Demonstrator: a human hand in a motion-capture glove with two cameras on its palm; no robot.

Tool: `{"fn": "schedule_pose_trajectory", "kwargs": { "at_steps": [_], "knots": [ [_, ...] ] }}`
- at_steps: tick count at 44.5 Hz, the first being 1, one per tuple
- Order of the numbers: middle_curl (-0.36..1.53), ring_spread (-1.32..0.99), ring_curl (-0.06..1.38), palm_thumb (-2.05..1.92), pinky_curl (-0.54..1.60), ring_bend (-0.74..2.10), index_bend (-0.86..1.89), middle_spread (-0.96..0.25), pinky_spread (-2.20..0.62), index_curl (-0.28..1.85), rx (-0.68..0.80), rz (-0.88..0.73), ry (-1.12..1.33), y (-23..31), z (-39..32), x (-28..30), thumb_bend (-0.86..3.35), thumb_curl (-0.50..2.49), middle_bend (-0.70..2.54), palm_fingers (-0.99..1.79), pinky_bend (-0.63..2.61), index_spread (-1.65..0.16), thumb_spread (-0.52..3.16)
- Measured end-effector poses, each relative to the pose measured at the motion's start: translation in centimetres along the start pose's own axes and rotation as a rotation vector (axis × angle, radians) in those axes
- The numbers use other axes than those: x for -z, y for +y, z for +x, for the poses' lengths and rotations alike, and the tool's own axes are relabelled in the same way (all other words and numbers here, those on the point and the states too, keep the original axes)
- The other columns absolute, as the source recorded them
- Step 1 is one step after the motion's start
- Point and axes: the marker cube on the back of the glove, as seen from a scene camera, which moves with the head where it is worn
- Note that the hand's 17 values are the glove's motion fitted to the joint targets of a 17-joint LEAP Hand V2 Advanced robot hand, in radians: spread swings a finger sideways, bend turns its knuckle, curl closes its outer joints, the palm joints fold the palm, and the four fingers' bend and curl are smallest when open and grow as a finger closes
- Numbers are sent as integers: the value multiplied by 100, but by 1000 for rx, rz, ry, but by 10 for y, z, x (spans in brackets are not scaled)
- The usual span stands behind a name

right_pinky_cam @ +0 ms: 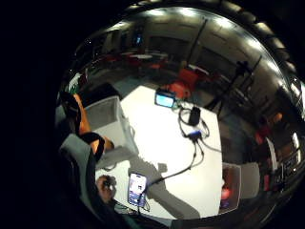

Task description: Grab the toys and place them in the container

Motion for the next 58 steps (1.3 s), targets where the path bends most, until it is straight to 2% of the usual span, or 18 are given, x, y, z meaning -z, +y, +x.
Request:
{"fn": "schedule_pose_trajectory", "kwargs": {
  "at_steps": [6,13,20,26,36,49,54,58],
  "knots": [
    [131,-55,100,57,88,178,46,-47,-51,60,77,79,10,-21,-58,8,15,42,160,82,153,-33,140],
    [132,-55,101,56,90,178,48,-47,-52,61,75,88,-27,-42,-79,-6,13,42,160,82,153,-33,140],
    [132,-54,103,46,92,178,51,-47,-52,62,40,27,-71,-56,-81,-24,4,37,153,79,153,-34,134],
    [128,-54,104,35,94,180,43,-45,-53,61,-7,-13,-113,-52,-59,-31,-3,35,148,74,156,-34,122],
    [118,-53,103,24,92,173,35,-42,-51,58,-52,-120,-154,-6,19,-34,-4,32,141,74,149,-37,119],
    [101,-42,83,10,66,143,28,-37,-45,55,-146,-277,-75,89,111,-34,-3,29,115,82,119,-39,122],
    [92,-39,73,7,59,123,30,-34,-42,57,-155,-320,-75,119,125,-40,-2,29,97,67,109,-39,122],
    [86,-37,69,5,58,109,33,-32,-36,60,-154,-360,-68,138,134,-50,-2,29,82,36,104,-40,122]
  ]
}}
